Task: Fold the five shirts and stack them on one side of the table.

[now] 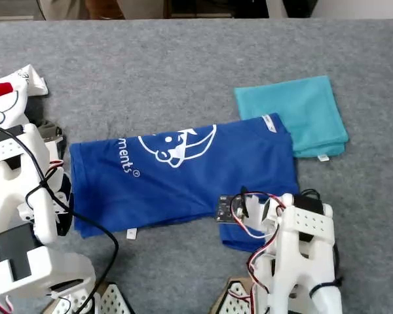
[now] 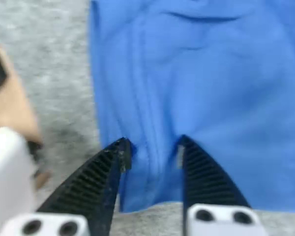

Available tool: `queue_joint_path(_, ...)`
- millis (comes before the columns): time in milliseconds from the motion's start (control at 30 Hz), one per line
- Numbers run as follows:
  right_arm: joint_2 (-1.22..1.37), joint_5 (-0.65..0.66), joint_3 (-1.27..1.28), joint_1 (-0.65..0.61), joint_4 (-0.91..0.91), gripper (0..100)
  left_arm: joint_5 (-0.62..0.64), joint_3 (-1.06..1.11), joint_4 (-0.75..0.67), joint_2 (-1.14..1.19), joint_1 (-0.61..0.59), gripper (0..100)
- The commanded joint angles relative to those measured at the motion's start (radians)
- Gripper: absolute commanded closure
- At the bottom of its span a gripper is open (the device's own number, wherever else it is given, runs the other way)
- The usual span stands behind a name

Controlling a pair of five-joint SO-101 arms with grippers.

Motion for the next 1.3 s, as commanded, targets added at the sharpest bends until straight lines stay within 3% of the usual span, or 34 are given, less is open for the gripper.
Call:
queue_joint_path(0, 0.027, 0.005, 0.028, 0.018, -0.04, 96.3, 0.005, -0.011, 0.017, -0.01, -0.008, 98)
queue_joint_path(300, 0.031, -0.038, 0.007, 0.012, -0.087, 99.6, 0.005, -0.025, 0.017, -0.01, -0.009, 98)
queue_joint_path(500, 0.033, -0.046, -0.179, 0.002, 0.066, 99.6, 0.005, -0.078, 0.037, -0.01, -0.009, 98)
queue_joint_path(767, 0.061, -0.158, -0.438, -0.166, 0.206, 99.6, 0.005, -0.081, 0.037, -0.01, -0.009, 98)
queue_joint_path(1267, 0.668, -0.161, -1.03, -0.205, 0.173, 99.7, 0.005, -0.081, 0.037, -0.01, -0.003, 98)
